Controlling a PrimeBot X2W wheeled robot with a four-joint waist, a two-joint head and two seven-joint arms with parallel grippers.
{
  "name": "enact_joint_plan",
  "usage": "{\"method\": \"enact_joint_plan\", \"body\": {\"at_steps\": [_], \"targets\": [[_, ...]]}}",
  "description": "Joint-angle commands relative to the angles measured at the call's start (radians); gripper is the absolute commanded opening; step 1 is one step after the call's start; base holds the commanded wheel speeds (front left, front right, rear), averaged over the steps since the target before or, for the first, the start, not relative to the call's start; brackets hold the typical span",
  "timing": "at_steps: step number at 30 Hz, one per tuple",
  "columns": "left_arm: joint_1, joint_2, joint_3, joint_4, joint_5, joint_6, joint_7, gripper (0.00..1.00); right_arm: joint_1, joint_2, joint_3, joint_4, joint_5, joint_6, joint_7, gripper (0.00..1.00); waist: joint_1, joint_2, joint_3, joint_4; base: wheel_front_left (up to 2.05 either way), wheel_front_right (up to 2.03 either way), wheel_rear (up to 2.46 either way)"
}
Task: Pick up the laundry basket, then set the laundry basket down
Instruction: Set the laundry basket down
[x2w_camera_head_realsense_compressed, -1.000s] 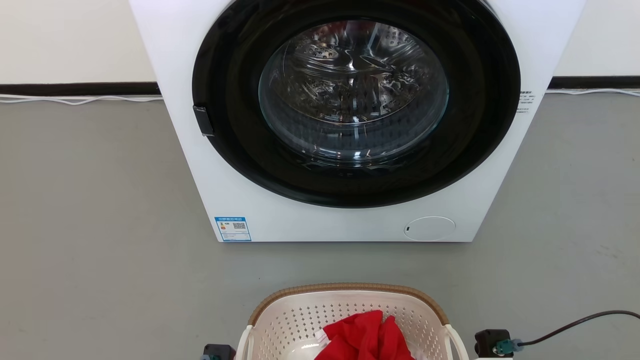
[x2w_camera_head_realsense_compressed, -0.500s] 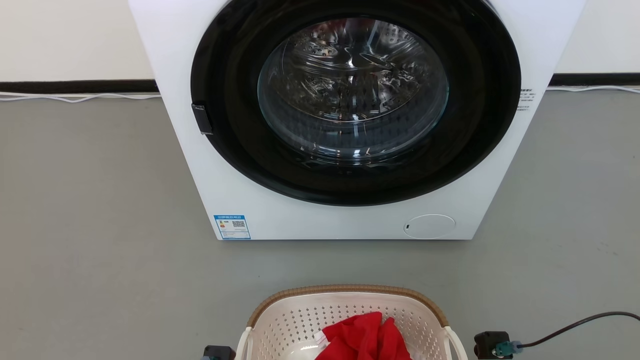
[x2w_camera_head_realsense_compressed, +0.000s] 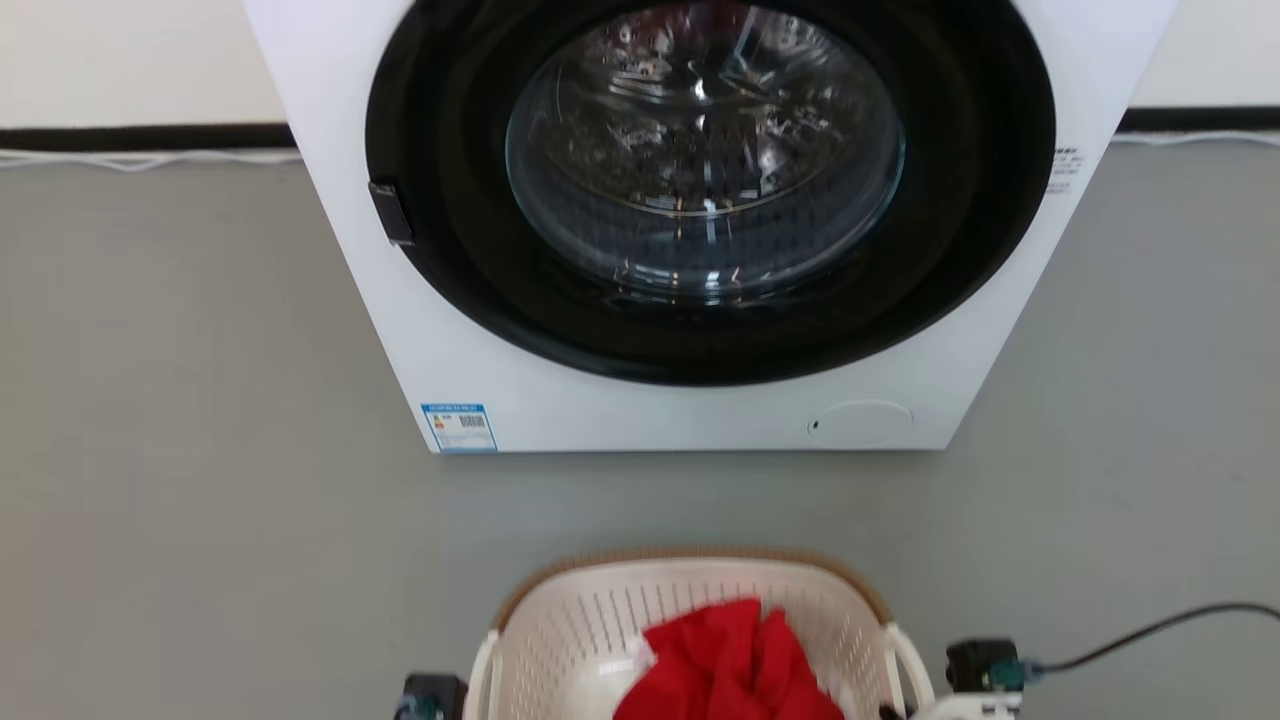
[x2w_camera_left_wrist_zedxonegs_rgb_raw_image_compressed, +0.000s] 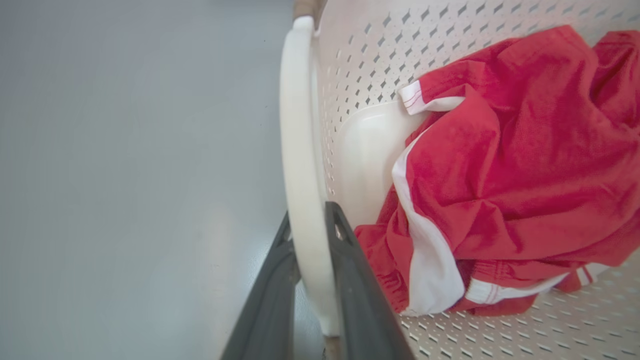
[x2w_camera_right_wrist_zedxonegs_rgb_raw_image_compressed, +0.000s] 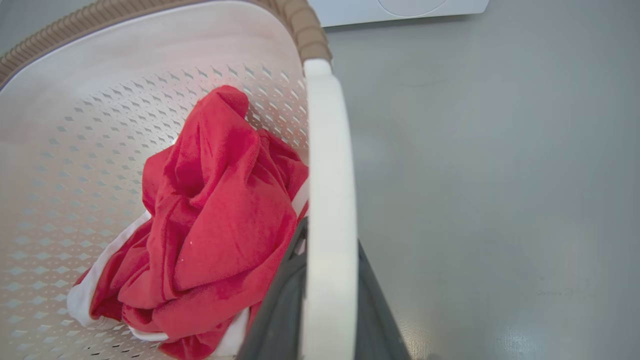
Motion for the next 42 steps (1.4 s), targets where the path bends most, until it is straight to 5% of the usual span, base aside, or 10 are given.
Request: {"method": "enact_joint_plan", "body": {"at_steps": [1, 16, 30, 42], "targets": [[-0.065, 0.03, 0.017, -0.001, -0.007, 0.017, -0.023, 0.0, -0.049, 0.002, 0.021, -0.008, 0.009, 0.016, -0.028, 0.0, 0.0, -0.0001, 0.023, 0.0, 0.0, 0.0, 0.0], [-0.26, 0.03, 0.032, -0.016, -0.016, 0.026, -0.057, 0.0, -0.262, 0.002, -0.012, -0.001, -0.035, 0.016, -0.068, 0.0, 0.0, -0.0001, 0.275, 0.006, 0.0, 0.0, 0.0], [-0.484, 0.03, 0.046, -0.032, -0.009, 0.034, -0.073, 0.0, -0.457, -0.01, -0.262, -0.001, -0.312, 0.016, -0.068, 0.0, 0.0, -0.0001, 0.597, 0.032, 0.0, 0.0, 0.0], [-0.577, 0.031, 0.07, -0.08, 0.024, 0.059, -0.074, 0.0, -0.532, -0.003, -0.496, -0.001, -0.56, 0.016, -0.078, 0.0, 0.0, -0.0001, 0.73, 0.053, 0.0, 0.0, 0.0]]}}
